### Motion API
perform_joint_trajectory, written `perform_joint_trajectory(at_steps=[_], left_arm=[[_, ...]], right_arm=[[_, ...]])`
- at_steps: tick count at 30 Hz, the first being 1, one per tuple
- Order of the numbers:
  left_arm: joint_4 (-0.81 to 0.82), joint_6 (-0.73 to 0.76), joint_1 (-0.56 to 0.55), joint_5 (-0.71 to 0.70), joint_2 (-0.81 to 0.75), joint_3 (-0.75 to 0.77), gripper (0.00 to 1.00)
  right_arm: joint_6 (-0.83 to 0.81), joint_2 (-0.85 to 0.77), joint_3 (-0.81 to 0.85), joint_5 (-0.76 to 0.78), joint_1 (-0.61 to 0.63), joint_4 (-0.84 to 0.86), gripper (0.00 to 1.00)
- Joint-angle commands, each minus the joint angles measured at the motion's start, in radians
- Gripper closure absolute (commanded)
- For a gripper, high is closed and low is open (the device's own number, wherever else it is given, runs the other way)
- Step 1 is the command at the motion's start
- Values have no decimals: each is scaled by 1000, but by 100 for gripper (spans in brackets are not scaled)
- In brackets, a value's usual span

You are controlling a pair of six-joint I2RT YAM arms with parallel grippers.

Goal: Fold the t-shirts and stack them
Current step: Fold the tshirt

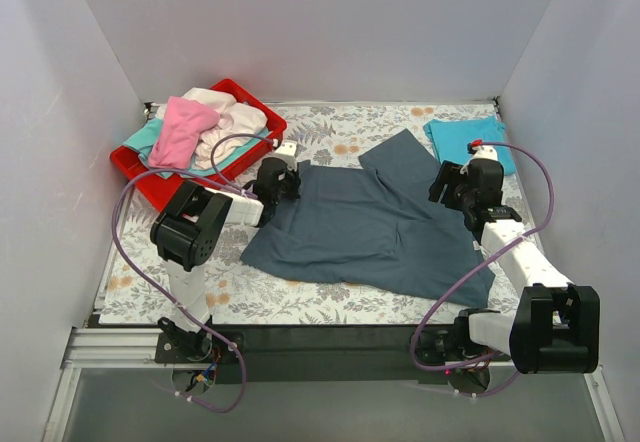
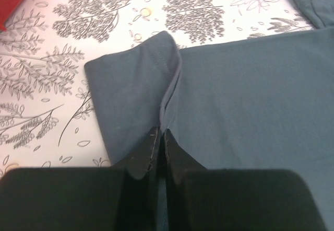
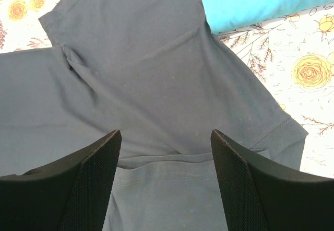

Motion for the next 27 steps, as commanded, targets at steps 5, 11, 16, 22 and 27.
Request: perform_joint_trajectory(at_steps=[5,11,16,22,27], left_arm=[[-16,-5,49,-72,-35,9,100],[-26,-49,92,-76,-89,-28,100],[-156,-118,109,-121,-97,21,100],[-338,-185,121,-232,-94,78,100],[-404,-238,135,-319,-126,78,84]], right_arm=[[-18,-10,-8,3,9,43,37],[-21,9,-2,1,14,43,37],[-21,29,6,-6,27,43,37],[-27,44,14,-2,46,43,37],[-32,66,23,-2,69,42,37]])
